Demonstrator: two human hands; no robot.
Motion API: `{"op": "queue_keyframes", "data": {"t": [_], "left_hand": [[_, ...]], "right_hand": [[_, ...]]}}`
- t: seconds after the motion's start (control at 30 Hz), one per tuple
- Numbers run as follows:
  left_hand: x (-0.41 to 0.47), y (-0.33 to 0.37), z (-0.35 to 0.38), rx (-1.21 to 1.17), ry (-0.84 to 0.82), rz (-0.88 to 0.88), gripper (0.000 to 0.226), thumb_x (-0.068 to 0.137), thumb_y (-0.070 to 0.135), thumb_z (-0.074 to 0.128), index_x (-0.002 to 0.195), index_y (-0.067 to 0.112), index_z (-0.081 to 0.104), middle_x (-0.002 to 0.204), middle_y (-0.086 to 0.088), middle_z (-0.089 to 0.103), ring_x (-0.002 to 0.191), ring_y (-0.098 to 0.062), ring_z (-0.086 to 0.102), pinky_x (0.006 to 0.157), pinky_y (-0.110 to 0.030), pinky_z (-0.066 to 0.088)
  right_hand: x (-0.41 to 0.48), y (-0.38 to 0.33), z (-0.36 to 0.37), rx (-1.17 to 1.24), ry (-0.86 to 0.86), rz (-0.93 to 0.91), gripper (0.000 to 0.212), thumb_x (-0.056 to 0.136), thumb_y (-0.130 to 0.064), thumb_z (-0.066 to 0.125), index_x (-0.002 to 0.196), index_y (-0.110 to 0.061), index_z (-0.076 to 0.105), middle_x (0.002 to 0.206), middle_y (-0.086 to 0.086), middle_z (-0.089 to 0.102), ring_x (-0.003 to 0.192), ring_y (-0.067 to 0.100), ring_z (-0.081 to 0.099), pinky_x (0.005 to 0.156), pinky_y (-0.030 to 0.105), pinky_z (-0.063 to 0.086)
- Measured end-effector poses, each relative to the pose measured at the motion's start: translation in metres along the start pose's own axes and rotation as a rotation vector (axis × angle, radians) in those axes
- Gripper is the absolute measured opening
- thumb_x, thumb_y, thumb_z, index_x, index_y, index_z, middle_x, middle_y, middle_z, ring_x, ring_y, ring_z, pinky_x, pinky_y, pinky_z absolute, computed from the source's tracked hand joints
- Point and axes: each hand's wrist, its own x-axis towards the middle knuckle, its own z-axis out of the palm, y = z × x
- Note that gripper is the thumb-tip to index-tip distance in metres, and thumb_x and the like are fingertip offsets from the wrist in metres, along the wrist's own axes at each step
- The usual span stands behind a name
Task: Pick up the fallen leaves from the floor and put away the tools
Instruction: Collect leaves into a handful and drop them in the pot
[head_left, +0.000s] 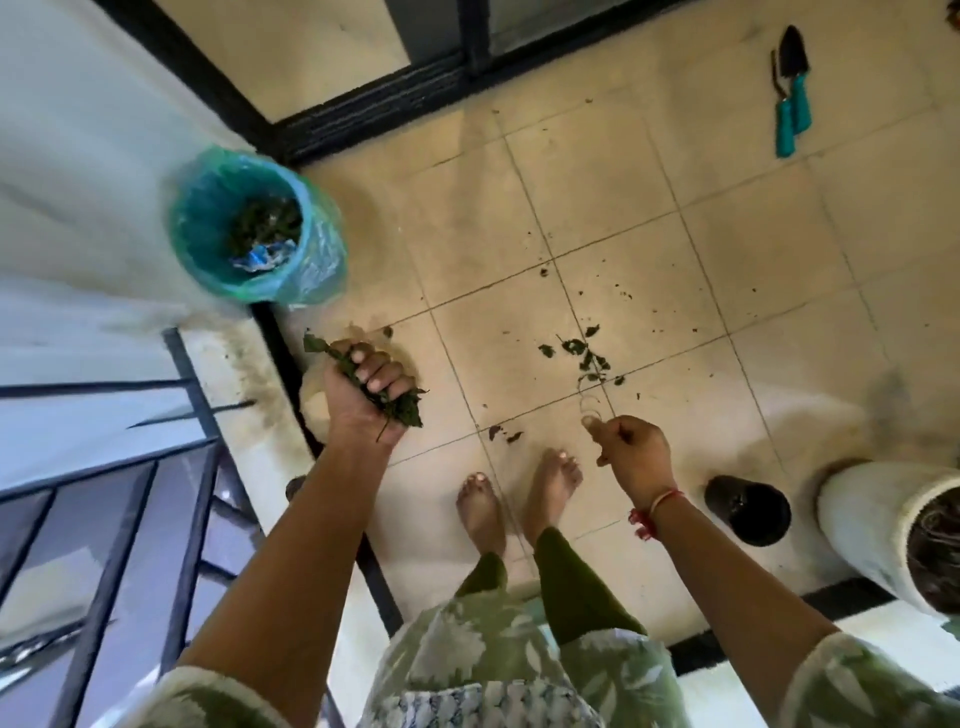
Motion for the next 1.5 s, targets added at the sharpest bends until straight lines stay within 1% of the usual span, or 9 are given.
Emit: {"op": "queue_keyframes", "data": {"t": [0.17, 0.27, 0.4, 0.5, 0.6, 0.87, 1.0, 1.27, 1.5], "left_hand": [[-0.019, -0.006, -0.037, -0.09, 0.108, 0.037, 0.03, 0.071, 0.028, 0.049, 0.042, 0.023, 0.047, 0.034, 0.009, 0.035, 0.028, -0.002, 0.032, 0.03, -0.015, 0.022], [-0.022, -0.016, -0.055, -0.143, 0.155, 0.086, 0.028, 0.07, 0.026, 0.05, 0.043, 0.023, 0.046, 0.035, 0.009, 0.034, 0.029, -0.003, 0.031, 0.033, -0.015, 0.021], [-0.024, -0.042, -0.073, -0.217, 0.19, 0.16, 0.027, 0.072, 0.027, 0.051, 0.046, 0.023, 0.046, 0.037, 0.009, 0.034, 0.03, -0.002, 0.031, 0.035, -0.016, 0.021], [-0.024, -0.075, -0.087, -0.282, 0.183, 0.159, 0.032, 0.079, 0.027, 0.049, 0.047, 0.021, 0.048, 0.037, 0.008, 0.036, 0.03, -0.003, 0.034, 0.033, -0.015, 0.024], [-0.026, -0.108, -0.094, -0.426, -0.012, 0.114, 0.035, 0.089, 0.023, 0.049, 0.057, 0.014, 0.06, 0.045, 0.004, 0.052, 0.038, -0.009, 0.049, 0.038, -0.019, 0.039], [-0.015, -0.149, -0.114, -0.398, 0.236, 0.198, 0.036, 0.077, 0.026, 0.047, 0.041, 0.022, 0.049, 0.032, 0.009, 0.036, 0.025, -0.001, 0.032, 0.029, -0.012, 0.023], [-0.004, -0.142, -0.138, -0.403, 0.226, 0.188, 0.034, 0.077, 0.025, 0.05, 0.043, 0.023, 0.049, 0.033, 0.01, 0.035, 0.026, -0.002, 0.032, 0.03, -0.013, 0.021], [0.107, -0.164, -0.222, -0.27, 0.26, -0.04, 0.053, 0.094, 0.025, 0.036, 0.042, 0.022, 0.042, 0.033, 0.009, 0.028, 0.025, -0.005, 0.025, 0.031, -0.011, 0.016], [0.197, -0.205, -0.303, -0.076, 0.182, 0.016, 0.046, 0.088, 0.023, 0.038, 0.042, 0.02, 0.043, 0.033, 0.008, 0.03, 0.025, -0.005, 0.025, 0.034, -0.013, 0.015]], "right_hand": [[0.004, -0.012, 0.014, -0.07, -0.043, -0.109, 0.019, 0.091, 0.0, 0.055, 0.09, -0.012, 0.07, 0.09, 0.002, 0.069, 0.081, 0.015, 0.066, 0.083, 0.024, 0.049], [0.012, -0.006, 0.015, -0.067, -0.092, -0.093, 0.012, 0.084, -0.007, 0.068, 0.074, -0.013, 0.066, 0.074, 0.007, 0.068, 0.06, 0.018, 0.064, 0.068, 0.03, 0.055], [0.034, 0.009, 0.01, -0.248, -0.143, -0.161, 0.03, 0.087, -0.029, 0.067, 0.061, -0.016, 0.058, 0.055, 0.001, 0.058, 0.053, 0.014, 0.055, 0.057, 0.02, 0.043], [0.05, 0.023, 0.002, -0.309, -0.265, -0.205, 0.025, 0.095, -0.014, 0.052, 0.074, -0.016, 0.063, 0.067, -0.002, 0.064, 0.065, 0.01, 0.059, 0.064, 0.014, 0.044], [0.063, 0.033, -0.004, -0.41, -0.352, -0.265, 0.024, 0.092, -0.002, 0.05, 0.087, -0.02, 0.064, 0.083, 0.001, 0.067, 0.074, 0.017, 0.063, 0.074, 0.026, 0.05], [0.09, 0.047, 0.033, -0.672, -0.453, -0.461, 0.009, 0.086, -0.007, 0.063, 0.085, -0.014, 0.069, 0.094, 0.003, 0.068, 0.071, 0.009, 0.057, 0.064, 0.009, 0.04], [0.109, 0.041, 0.073, -0.743, -0.476, -0.556, 0.008, 0.085, -0.004, 0.063, 0.088, -0.007, 0.07, 0.097, 0.014, 0.062, 0.083, 0.026, 0.063, 0.078, 0.031, 0.05], [0.225, 0.015, 0.235, -1.075, -0.559, -0.914, 0.04, 0.092, -0.006, 0.048, 0.131, -0.007, 0.051, 0.133, 0.015, 0.047, 0.123, 0.032, 0.044, 0.101, 0.032, 0.037], [0.31, -0.01, 0.377, -1.254, -0.573, -1.216, 0.069, 0.086, -0.002, 0.045, 0.15, -0.008, 0.018, 0.157, 0.013, 0.015, 0.143, 0.028, 0.019, 0.117, 0.035, 0.019]]}}
